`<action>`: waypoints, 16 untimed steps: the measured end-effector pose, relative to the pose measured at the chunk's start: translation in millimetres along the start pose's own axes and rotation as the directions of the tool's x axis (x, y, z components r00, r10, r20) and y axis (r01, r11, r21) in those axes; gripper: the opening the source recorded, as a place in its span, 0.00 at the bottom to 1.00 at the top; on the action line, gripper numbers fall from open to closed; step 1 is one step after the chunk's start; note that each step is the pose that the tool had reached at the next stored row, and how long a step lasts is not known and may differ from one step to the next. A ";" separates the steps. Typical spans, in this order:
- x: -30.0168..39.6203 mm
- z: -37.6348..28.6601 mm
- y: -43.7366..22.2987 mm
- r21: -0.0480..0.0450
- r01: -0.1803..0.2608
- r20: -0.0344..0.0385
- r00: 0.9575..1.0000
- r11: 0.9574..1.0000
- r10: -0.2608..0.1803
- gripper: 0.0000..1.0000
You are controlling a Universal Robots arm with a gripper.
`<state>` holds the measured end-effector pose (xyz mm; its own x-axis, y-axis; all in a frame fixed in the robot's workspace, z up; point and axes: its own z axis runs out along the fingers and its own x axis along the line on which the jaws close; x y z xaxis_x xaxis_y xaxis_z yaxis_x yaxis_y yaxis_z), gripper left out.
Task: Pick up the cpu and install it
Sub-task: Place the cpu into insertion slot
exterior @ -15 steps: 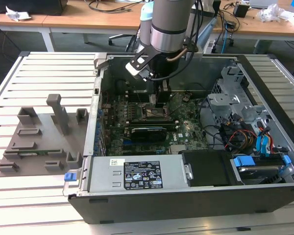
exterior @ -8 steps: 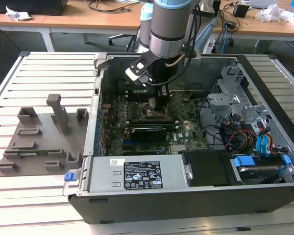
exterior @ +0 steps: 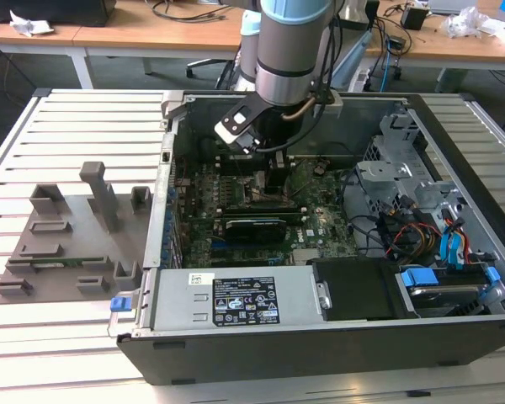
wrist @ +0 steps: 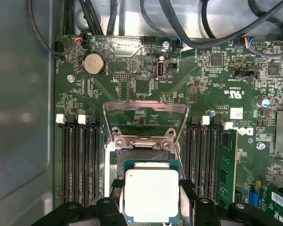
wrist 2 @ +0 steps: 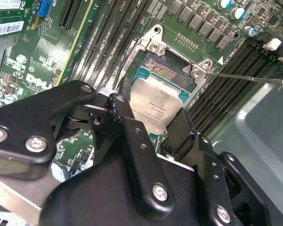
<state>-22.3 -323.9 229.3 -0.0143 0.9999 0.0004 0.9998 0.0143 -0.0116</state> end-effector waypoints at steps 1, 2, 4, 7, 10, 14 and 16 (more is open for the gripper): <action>0.0 0.5 0.0 0.000 0.000 0.000 1.000 1.000 0.000 0.55; 0.0 1.7 0.0 0.000 0.000 0.000 1.000 1.000 0.000 0.55; 0.0 3.5 0.0 0.000 0.000 0.000 1.000 1.000 0.000 0.55; 0.0 6.1 0.1 0.000 0.000 0.000 1.000 1.000 0.000 0.55; 0.0 7.9 0.1 0.000 0.000 0.000 1.000 1.000 0.000 0.55; 0.0 10.8 0.1 0.000 0.000 0.000 1.000 1.000 0.000 0.55; 0.0 12.0 0.1 0.000 0.000 0.000 1.000 1.000 0.000 0.55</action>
<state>-22.3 -323.9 217.2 -0.0143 0.9999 0.0004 0.9998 0.0143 -0.0116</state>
